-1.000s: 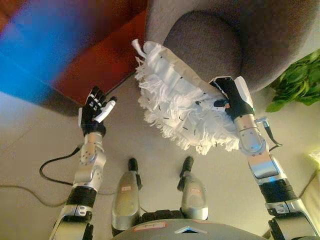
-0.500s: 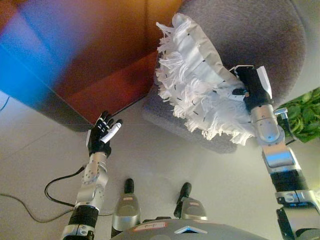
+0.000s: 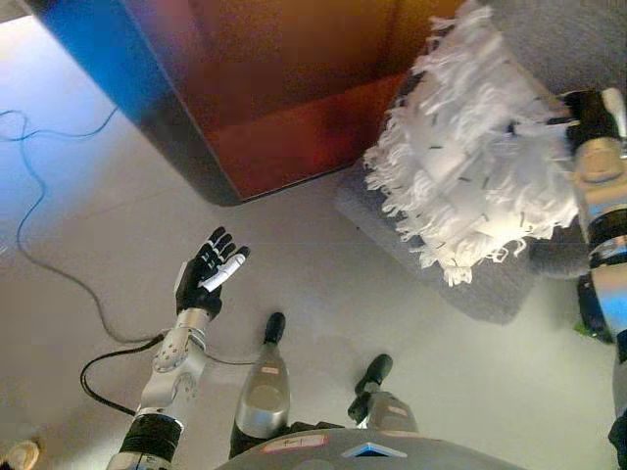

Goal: Pick up the pillow and put it on the sofa.

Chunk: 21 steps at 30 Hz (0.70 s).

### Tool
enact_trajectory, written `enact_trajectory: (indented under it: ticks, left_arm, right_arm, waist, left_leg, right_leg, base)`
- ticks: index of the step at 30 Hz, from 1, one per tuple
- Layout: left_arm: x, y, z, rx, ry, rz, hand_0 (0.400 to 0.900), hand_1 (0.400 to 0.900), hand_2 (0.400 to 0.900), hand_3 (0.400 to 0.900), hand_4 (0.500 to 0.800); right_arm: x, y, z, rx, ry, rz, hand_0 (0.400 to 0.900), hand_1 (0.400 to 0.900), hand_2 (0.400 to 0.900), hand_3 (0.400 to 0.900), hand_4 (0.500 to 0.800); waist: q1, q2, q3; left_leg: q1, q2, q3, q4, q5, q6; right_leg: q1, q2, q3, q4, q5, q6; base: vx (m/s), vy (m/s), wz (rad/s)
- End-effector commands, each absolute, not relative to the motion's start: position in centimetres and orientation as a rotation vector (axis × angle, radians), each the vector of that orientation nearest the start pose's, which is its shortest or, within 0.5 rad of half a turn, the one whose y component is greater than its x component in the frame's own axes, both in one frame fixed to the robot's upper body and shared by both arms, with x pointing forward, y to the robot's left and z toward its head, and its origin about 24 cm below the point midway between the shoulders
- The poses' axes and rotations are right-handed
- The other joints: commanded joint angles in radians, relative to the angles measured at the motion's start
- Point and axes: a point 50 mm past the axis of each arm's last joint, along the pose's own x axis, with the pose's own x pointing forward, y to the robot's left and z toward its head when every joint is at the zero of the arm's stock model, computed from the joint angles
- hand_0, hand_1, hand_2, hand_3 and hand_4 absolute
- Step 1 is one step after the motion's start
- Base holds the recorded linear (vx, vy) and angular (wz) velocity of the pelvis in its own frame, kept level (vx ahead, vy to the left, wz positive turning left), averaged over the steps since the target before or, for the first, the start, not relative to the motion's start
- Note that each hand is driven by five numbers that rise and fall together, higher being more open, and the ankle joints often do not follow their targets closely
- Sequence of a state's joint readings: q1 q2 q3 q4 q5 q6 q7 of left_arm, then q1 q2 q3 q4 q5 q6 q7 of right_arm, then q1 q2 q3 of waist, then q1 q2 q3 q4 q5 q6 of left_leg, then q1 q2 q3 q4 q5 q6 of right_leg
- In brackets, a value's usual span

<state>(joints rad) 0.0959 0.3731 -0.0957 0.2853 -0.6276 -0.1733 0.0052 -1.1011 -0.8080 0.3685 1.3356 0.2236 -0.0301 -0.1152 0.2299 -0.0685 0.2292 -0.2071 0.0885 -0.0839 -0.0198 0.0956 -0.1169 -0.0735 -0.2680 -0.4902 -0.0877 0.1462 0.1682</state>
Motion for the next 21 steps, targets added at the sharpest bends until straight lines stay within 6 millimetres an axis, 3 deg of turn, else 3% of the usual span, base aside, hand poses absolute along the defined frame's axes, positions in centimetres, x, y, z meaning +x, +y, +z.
enact_trajectory:
  ticks: [1,4,16,21]
  left_arm:
    - [24.4,20.9,3.5,-0.2,-0.017,-0.066,0.9,0.9,0.9,0.9,0.8]
    - [24.3,21.3,3.0,-0.174,0.005,-0.043,0.9,0.9,0.9,0.9,0.8]
    - [24.2,22.3,2.1,-0.142,0.049,0.038,0.9,0.9,0.9,0.9,0.8]
    - [24.2,22.6,1.9,-0.134,0.056,0.066,0.9,0.9,0.9,0.9,0.8]
  right_arm:
    - [36.0,-35.6,32.1,-0.46,-0.321,-0.68,0.9,0.9,0.9,0.9,0.8]
    - [36.6,-34.6,31.7,-0.508,-0.319,-0.625,0.9,0.9,0.9,0.9,0.8]
    - [37.4,-31.6,30.4,-0.437,-0.406,-0.494,0.9,0.9,0.9,0.9,0.8]
    - [37.1,-28.0,29.4,-0.432,-0.518,-0.344,0.9,0.9,0.9,0.9,0.8]
  waist:
    - [0.023,-0.01,-0.082]
    - [0.009,-0.015,-0.097]
    - [-0.081,-0.018,-0.148]
    - [-0.128,-0.007,-0.16]
  left_leg:
    - [0.086,0.079,0.008,-0.02,-0.008,-0.058]
    - [0.1,0.075,0.009,-0.004,-0.024,-0.053]
    - [0.199,0.064,0.079,0.038,-0.096,-0.032]
    - [0.227,0.066,0.12,0.039,-0.108,-0.026]
  right_leg:
    - [0.063,-0.028,0.01,0.0,0.042,0.075]
    - [0.087,-0.028,0.013,0.0,0.035,0.072]
    - [0.139,-0.046,0.077,0.0,0.032,0.066]
    - [0.13,-0.047,0.118,0.0,0.035,0.063]
  base:
    - [0.06,-0.015,0.0]
    - [0.05,0.002,-0.07]
    - [0.02,0.034,-0.23]
    - [-0.03,0.032,-0.3]
